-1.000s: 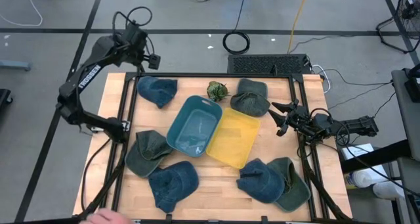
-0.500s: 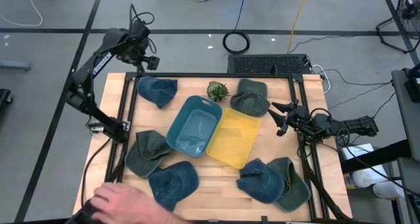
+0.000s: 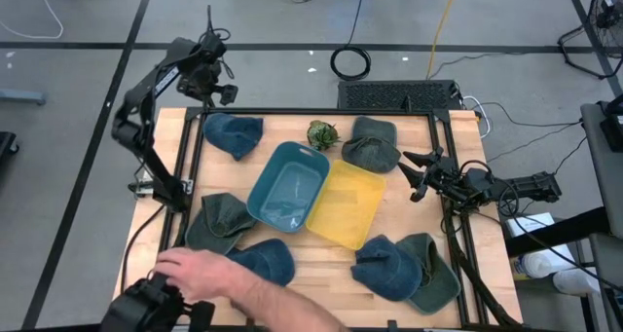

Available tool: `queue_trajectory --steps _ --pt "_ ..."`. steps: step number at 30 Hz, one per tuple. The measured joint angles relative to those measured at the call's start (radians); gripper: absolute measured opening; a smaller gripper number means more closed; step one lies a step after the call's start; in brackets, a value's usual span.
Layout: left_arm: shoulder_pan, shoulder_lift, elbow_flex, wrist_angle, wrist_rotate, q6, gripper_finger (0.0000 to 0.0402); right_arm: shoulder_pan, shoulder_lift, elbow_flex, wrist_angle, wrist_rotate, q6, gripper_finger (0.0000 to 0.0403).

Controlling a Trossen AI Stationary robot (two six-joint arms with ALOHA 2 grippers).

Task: Pick & Place hat
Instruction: Put the top blue cap into the yellow bin

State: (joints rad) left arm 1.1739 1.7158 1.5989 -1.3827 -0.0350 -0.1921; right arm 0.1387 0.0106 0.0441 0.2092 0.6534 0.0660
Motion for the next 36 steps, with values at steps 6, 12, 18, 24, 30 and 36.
queue_trajectory --steps 6,12,18,24,30,36 --pt "0.004 0.026 0.000 0.000 0.005 0.007 0.0379 0.000 0.000 0.000 0.000 0.000 0.000 0.0187" --pt "-0.020 0.068 0.000 -0.019 -0.010 0.007 0.0379 0.000 0.000 0.000 0.000 0.000 0.000 0.0187" --pt "-0.047 0.110 0.000 -0.056 -0.009 0.012 0.0379 0.000 0.000 0.000 0.000 0.000 0.000 0.0187" --pt "-0.066 0.124 -0.045 -0.043 -0.015 0.060 0.0379 0.000 0.000 0.000 0.000 0.000 0.000 0.0187" --pt "-0.084 0.124 -0.158 0.058 -0.043 0.037 0.0379 0.000 0.000 0.000 0.000 0.000 0.000 0.0187" --pt "-0.113 0.123 -0.240 0.181 -0.089 0.028 0.0379 0.000 0.000 0.000 0.000 0.000 0.000 0.0187"
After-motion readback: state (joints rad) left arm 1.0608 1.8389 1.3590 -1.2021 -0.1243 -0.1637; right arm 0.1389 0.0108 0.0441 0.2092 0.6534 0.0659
